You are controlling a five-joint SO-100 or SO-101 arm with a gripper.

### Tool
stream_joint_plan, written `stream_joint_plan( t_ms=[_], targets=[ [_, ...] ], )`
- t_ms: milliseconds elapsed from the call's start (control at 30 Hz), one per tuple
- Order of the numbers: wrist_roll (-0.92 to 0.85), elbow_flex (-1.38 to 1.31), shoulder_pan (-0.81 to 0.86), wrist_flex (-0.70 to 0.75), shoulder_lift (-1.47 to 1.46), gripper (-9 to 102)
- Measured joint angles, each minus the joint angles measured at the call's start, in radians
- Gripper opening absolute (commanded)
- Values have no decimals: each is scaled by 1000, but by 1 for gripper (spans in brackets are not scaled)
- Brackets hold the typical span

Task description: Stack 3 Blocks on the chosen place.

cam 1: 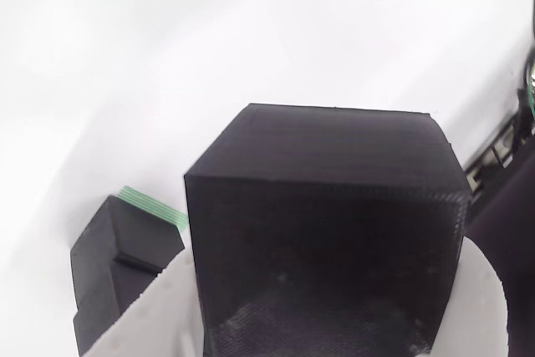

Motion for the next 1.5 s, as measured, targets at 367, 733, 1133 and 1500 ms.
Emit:
stream_joint_plan(
  t_ms=[367, 733, 1133, 1500],
  targets=[
    [-104, 38, 97, -15, 219, 21],
    [-600, 250, 310, -189, 394, 21],
    [-1057, 518, 560, -522, 569, 22],
    [-1238, 776, 595, -853, 626, 22]
  ],
)
